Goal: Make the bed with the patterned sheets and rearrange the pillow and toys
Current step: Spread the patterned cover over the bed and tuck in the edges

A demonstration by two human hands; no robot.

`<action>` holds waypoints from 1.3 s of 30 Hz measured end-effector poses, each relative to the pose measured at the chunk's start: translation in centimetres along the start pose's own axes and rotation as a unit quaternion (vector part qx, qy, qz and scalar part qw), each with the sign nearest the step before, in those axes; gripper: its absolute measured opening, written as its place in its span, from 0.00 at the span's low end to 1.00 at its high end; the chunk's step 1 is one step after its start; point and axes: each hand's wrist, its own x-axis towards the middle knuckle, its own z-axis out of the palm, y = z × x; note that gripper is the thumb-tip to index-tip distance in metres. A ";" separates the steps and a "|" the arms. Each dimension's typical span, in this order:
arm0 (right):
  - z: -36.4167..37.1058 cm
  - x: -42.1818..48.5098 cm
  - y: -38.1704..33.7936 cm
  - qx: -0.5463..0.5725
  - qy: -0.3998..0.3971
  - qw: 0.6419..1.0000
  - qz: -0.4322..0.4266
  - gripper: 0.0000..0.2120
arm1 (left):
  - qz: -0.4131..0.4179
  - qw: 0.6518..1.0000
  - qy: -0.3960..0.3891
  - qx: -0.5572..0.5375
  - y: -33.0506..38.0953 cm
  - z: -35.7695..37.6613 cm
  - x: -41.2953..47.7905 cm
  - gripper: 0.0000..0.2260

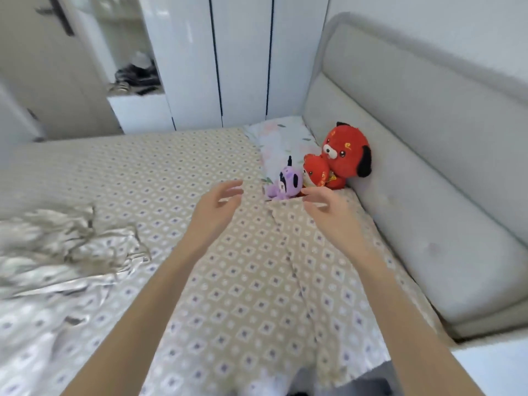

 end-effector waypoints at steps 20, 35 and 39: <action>12.3 -15.6 -8.0 -0.053 -0.257 0.954 -0.144 0.14 | -0.108 0.964 0.243 -0.025 -3.7 -11.1 -26.1 0.13; 24.6 -27.5 -16.5 -0.044 -0.394 0.882 -0.253 0.13 | -0.166 0.898 0.402 -0.062 -7.0 -21.8 -43.9 0.15; 29.5 -30.1 -19.5 -0.052 -0.403 0.874 -0.268 0.13 | -0.176 0.889 0.417 -0.063 -9.1 -26.7 -47.7 0.14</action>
